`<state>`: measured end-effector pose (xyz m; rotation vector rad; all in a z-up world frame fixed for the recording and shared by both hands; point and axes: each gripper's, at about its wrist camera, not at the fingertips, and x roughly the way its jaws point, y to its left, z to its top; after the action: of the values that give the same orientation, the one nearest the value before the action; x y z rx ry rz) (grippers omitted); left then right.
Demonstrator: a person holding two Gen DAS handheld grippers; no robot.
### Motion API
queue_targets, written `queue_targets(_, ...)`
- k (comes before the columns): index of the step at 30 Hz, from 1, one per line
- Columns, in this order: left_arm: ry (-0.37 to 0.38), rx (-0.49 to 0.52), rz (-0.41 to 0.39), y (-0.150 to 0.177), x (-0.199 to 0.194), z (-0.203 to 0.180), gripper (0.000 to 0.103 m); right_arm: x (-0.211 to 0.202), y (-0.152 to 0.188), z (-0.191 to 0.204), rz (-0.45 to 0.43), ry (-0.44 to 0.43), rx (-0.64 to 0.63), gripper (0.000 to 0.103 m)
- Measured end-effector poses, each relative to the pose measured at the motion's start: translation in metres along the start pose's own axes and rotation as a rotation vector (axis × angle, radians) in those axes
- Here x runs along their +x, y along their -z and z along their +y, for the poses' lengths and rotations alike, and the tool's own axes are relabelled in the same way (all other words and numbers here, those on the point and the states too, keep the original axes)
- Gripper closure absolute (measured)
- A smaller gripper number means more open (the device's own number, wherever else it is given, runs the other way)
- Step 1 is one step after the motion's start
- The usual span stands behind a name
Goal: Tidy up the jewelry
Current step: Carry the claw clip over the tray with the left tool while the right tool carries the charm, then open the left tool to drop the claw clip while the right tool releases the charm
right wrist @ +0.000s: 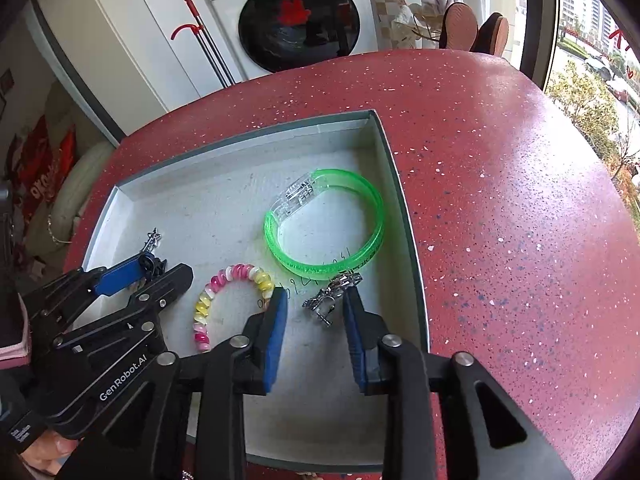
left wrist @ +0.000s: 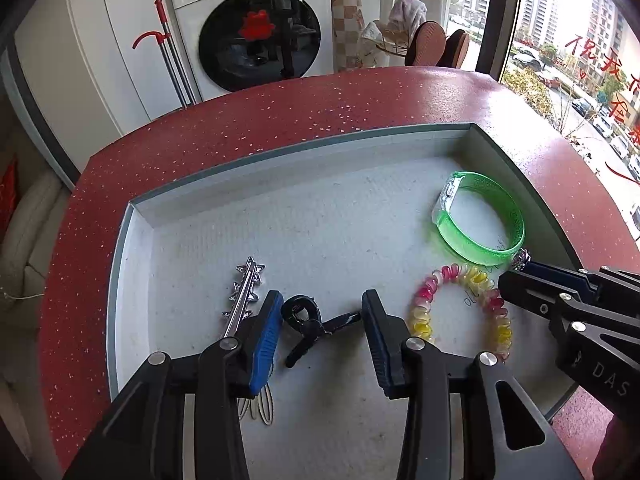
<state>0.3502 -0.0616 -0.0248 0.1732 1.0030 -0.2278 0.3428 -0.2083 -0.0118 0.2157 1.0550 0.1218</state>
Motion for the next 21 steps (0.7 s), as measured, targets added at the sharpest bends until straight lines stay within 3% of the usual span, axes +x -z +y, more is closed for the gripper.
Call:
queue_targets(2,0.002,-0.009,0.001,0.0,0.0,0.002,0.045,-0.005,-0.001,0.001,-0.016,-0.009,0.004,0.053)
queue_targets(9,0.015,-0.019,-0.012,-0.002,-0.001,0.003,0.044,-0.03,-0.002,-0.006,-0.066,-0.074,0.067,0.043)
queue_targets(11,0.017,-0.023,-0.017,-0.003,-0.002,0.003,0.026,-0.037,-0.001,-0.007,-0.08,-0.083,0.077,0.043)
queue_targets(12,0.013,-0.026,-0.028,-0.002,-0.003,0.003,0.011,-0.039,-0.002,-0.007,-0.085,-0.086,0.083,0.043)
queue_targets(21,0.003,-0.041,-0.058,-0.004,-0.012,0.006,0.008,-0.056,0.002,-0.005,-0.105,-0.089,0.094,0.039)
